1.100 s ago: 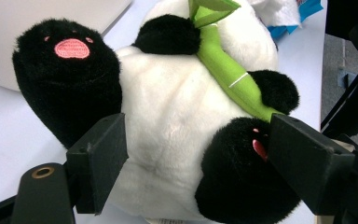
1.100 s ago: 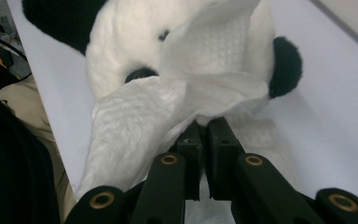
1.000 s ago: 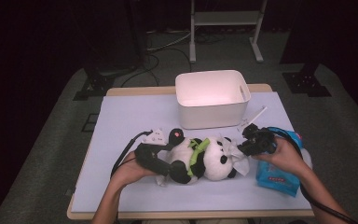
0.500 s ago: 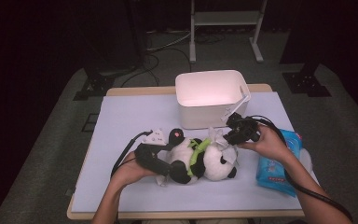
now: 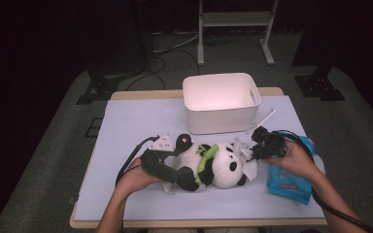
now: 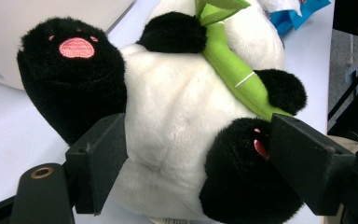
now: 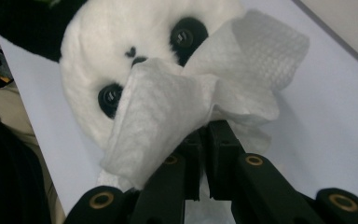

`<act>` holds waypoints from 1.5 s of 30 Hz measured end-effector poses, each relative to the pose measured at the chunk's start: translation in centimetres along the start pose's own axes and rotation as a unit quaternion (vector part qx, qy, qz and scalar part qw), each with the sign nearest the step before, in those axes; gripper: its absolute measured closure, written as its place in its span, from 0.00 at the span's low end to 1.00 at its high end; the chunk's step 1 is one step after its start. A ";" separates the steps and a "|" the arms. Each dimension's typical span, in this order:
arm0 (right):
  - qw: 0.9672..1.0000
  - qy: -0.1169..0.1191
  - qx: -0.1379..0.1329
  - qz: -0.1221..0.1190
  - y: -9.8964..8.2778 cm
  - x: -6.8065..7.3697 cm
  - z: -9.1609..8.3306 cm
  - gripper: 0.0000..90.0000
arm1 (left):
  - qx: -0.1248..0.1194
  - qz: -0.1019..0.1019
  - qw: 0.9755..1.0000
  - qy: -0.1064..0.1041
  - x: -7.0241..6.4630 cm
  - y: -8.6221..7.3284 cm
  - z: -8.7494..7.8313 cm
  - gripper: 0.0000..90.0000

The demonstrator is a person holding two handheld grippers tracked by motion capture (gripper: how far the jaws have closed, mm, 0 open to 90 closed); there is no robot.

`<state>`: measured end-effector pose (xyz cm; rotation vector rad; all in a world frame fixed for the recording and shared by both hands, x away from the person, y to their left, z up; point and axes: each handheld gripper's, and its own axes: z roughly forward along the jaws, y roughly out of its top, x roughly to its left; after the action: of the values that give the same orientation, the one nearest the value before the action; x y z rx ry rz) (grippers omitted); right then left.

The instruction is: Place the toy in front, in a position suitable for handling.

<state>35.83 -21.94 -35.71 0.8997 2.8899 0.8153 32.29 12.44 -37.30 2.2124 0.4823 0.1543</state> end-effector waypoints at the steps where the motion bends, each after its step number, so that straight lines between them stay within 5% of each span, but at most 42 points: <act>1: 1.000 0.000 -0.001 -0.003 -0.2 0.2 0.0 0.94 | 0.001 -0.001 1.000 -0.001 0.0 0.0 0.0 0.22; 22: 0.996 0.013 0.004 -0.090 4.1 5.2 0.7 0.94 | 0.000 -0.002 1.000 0.010 0.1 0.0 -0.1 0.22; 33: 0.990 0.037 0.009 -0.137 6.9 7.5 3.1 0.94 | 0.000 -0.001 1.000 0.008 0.0 0.0 0.0 0.21; 37: 0.989 0.039 0.017 -0.144 7.4 8.0 3.8 0.94 | 0.000 -0.002 1.000 0.008 0.1 -0.1 0.0 0.21; 45: 0.991 0.036 0.009 -0.127 5.8 7.2 2.6 0.94 | 0.003 0.001 1.000 0.006 0.0 0.0 0.0 0.21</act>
<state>33.32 -12.81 -34.09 0.4970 2.9925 0.8141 32.29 12.43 -37.29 2.2194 0.4877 0.1686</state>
